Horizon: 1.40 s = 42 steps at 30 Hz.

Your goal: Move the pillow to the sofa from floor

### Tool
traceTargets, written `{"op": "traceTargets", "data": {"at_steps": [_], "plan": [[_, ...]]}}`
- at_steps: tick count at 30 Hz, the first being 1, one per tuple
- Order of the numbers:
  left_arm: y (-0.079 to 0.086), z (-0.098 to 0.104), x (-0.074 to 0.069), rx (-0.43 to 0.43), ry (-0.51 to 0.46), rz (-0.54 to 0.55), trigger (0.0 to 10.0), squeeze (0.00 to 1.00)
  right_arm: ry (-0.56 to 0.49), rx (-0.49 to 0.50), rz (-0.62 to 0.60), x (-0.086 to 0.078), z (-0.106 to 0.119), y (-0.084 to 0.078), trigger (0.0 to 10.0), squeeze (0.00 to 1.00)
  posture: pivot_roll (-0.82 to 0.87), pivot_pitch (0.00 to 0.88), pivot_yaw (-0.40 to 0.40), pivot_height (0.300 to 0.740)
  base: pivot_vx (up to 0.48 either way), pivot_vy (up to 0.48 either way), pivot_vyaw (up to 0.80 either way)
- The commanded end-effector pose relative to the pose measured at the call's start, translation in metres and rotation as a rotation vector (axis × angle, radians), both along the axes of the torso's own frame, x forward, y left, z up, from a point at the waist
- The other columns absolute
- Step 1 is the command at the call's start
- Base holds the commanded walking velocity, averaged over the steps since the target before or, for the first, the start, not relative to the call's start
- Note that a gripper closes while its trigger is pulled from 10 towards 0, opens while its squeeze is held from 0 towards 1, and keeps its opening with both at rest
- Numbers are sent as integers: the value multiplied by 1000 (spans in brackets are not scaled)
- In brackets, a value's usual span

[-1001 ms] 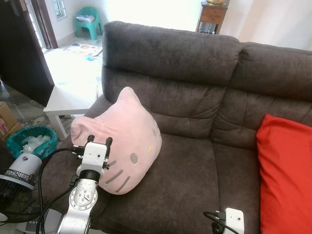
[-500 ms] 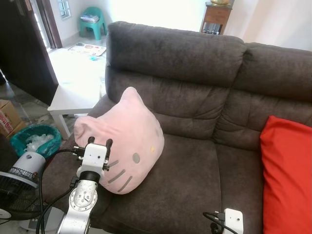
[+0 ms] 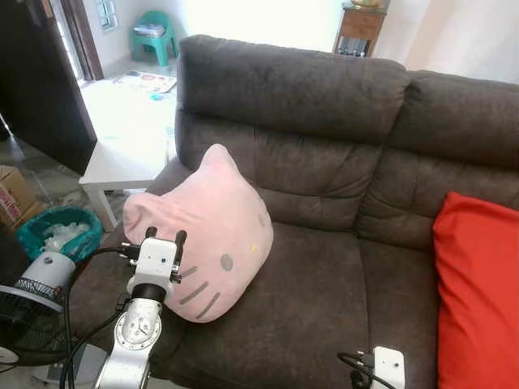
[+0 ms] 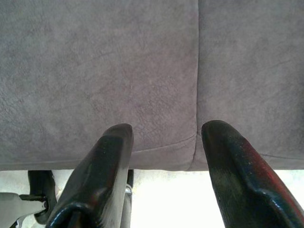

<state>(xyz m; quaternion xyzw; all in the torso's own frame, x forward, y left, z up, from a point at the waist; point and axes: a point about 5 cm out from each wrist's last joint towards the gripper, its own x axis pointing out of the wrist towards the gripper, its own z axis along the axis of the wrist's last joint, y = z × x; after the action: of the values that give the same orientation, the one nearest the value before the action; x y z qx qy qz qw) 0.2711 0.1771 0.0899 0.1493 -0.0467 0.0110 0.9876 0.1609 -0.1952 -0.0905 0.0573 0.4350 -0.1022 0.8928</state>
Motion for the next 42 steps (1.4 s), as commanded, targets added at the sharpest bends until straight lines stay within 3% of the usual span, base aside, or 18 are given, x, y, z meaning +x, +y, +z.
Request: {"op": "traceTargets", "data": {"at_steps": [1,32,37,42], "plan": [[-1,3,3,-15,-8,-7,10000,0,9,1,-4,-2,-1,-2,10000,0,168,12,-86,740,-251,0,0],[-1,0,4,-21,1,-6,10000,0,4,4,0,-1,0,-2,10000,0,165,19,-91,740,-248,0,0],[0,-19,4,-89,99,-25,10000,0,3,4,8,-1,0,-2,10000,0,167,18,-92,740,0,0,0],[22,-66,-4,-100,326,41,10000,0,0,9,2,-1,0,-1,10000,0,162,14,-88,740,0,0,0]]}}
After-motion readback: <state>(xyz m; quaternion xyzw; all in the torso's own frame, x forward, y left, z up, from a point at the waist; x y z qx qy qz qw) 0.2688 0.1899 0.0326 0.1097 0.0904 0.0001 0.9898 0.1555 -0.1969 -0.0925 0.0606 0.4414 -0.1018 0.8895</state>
